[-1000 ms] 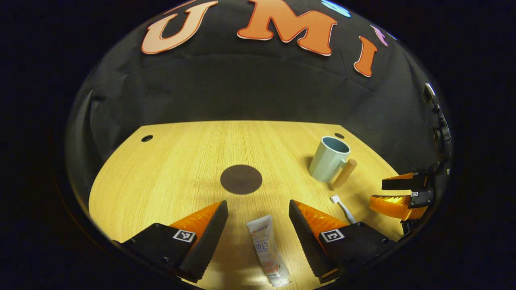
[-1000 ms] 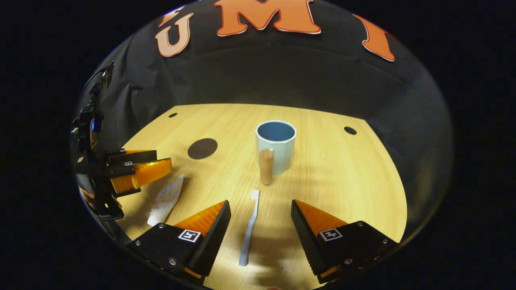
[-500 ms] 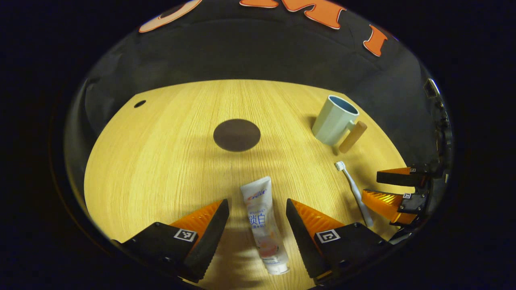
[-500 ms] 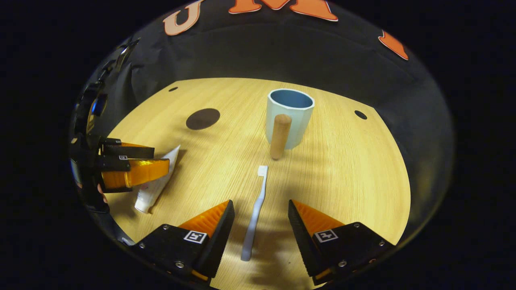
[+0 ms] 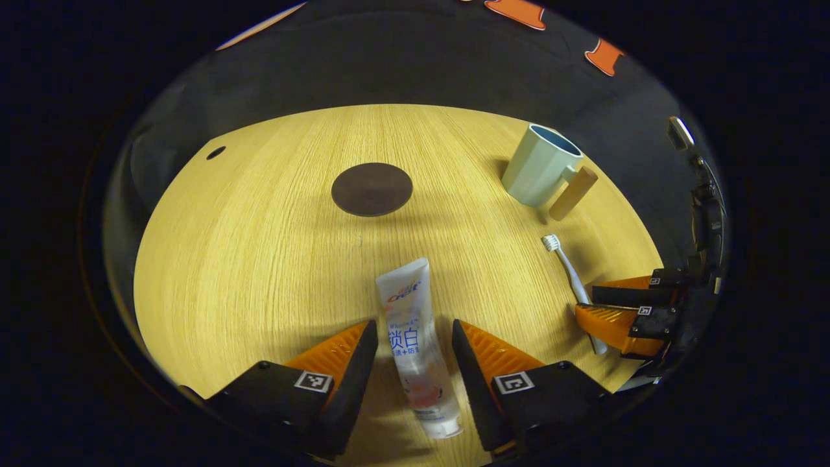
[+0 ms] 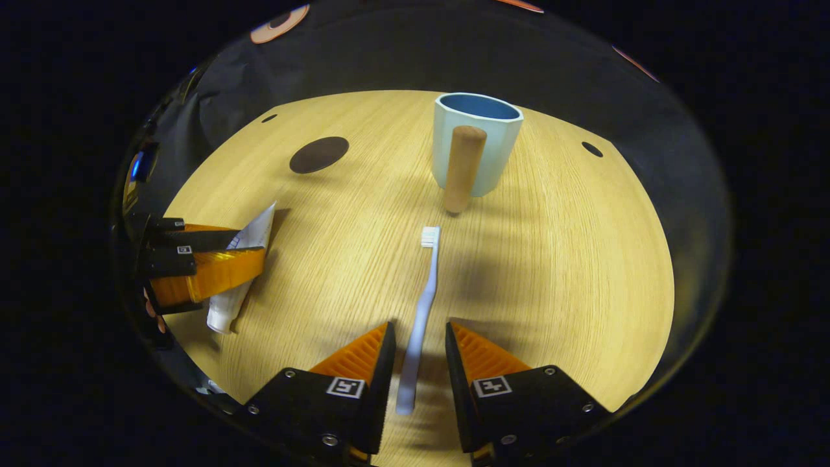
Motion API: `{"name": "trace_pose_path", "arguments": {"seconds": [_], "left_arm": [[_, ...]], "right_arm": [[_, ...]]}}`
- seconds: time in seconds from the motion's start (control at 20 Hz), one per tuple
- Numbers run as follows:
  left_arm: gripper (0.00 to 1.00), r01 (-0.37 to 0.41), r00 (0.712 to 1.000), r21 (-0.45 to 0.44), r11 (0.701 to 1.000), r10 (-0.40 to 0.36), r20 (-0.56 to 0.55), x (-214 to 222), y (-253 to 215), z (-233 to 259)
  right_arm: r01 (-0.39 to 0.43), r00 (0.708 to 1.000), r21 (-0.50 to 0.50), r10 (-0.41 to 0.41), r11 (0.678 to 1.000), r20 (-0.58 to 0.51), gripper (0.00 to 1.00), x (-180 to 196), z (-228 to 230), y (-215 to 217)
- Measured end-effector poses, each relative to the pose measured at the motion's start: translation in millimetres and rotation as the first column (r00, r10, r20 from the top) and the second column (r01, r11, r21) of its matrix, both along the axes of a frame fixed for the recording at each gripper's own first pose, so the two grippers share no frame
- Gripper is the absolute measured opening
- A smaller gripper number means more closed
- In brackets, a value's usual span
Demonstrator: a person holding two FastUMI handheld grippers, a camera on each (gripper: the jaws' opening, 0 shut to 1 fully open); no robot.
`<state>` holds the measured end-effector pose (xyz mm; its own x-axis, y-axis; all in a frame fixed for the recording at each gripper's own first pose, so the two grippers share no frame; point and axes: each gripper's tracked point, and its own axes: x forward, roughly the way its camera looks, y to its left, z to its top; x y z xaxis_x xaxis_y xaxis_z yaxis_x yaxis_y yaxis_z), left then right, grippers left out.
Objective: Put the toothbrush and toothpaste on the desktop into the cup, then pick up the cup and place it on the coaster on the desktop.
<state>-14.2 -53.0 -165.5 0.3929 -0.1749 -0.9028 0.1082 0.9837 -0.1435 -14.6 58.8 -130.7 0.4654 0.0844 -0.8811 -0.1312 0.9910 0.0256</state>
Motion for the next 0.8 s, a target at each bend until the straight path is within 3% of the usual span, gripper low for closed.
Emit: {"name": "trace_pose_path", "arguments": {"seconds": [0.15,0.3,0.35,0.4,0.55,0.8], "left_arm": [[0.59,-0.02,0.999,0.041,0.999,0.022,-0.029,22,2,19],[0.5,-0.022,0.999,0.054,0.998,0.024,-0.03,53,-1,41],[0.37,-0.032,0.999,0.057,0.998,0.034,-0.033,67,0,47],[0.24,-0.024,0.999,0.048,0.999,0.025,-0.026,78,-1,57],[0.15,-0.022,1.0,0.021,1.0,0.022,-0.013,121,-4,89],[0.14,-0.016,0.999,0.034,0.999,0.015,0.045,213,0,168]], "right_arm": [[-0.008,1.0,-0.003,0.008,1.0,-0.016,0.22,0,-1,5],[-0.026,0.999,-0.009,0.026,1.0,-0.024,0.1,3,3,6],[-0.031,0.999,-0.009,0.031,0.999,-0.022,0.06,5,6,7],[-0.032,0.999,-0.008,0.032,0.999,-0.02,0.06,6,7,6],[-0.03,1.0,0.013,0.03,0.999,-0.003,0.04,7,6,9],[-0.031,0.996,0.031,0.028,0.999,0.09,0.04,18,12,10]]}}
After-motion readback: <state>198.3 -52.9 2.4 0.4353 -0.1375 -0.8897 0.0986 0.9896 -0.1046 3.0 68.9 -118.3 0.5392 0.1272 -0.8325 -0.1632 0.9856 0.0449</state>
